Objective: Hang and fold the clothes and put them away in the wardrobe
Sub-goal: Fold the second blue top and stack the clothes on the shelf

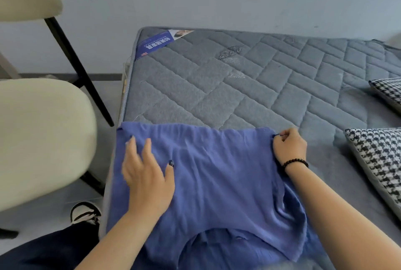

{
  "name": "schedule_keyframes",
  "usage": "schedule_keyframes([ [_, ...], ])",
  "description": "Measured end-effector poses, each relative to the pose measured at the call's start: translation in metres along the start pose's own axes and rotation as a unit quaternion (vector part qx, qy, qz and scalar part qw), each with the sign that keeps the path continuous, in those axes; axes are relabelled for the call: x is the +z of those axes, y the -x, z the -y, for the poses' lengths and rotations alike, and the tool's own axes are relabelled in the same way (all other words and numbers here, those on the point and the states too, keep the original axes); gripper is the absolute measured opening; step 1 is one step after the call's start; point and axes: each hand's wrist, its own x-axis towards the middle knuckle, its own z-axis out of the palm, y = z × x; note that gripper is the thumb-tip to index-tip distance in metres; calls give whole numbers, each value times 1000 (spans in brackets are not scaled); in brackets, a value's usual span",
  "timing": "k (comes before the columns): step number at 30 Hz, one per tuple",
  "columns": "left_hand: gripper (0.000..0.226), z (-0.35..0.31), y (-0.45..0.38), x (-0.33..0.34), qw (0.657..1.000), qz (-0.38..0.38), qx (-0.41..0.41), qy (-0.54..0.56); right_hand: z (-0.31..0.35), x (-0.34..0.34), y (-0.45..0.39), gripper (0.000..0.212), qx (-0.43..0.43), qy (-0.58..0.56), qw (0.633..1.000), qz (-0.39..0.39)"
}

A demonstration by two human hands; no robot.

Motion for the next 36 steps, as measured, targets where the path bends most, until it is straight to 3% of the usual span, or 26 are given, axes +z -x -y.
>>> schedule_keyframes([
  [3, 64, -32, 23, 28, 979, 72, 187, -21, 0, -6, 0, 16, 10, -10, 1000, -12],
  [6, 65, -56, 53, 55, 941, 156, 298, -42, 2, -9, -1, 7, -52, -23, 996, -68],
  [10, 80, -64, 88, 76, 895, 227, 364, -122, -11, -6, -15, 22, -43, 82, 991, 99],
  [17, 79, -55, 75, 80, 886, 245, 374, -121, -14, 7, -20, 11, -170, 62, 974, 134],
  [19, 79, -54, 76, 80, 885, 244, 379, -114, -7, 8, -22, 20, -169, 60, 975, 131],
  [23, 80, -53, 76, 80, 886, 243, 380, -112, 6, 8, -32, 40, -65, 33, 989, 131],
  [28, 80, -56, 77, 79, 888, 239, 380, -105, 27, 12, -40, 44, 45, 24, 984, 170],
  [31, 78, -56, 78, 78, 889, 238, 378, -101, 31, 18, -45, 31, 55, 30, 980, 189],
  [36, 77, -56, 78, 77, 890, 233, 377, -107, 40, 7, -52, 15, 162, -160, 955, 189],
])
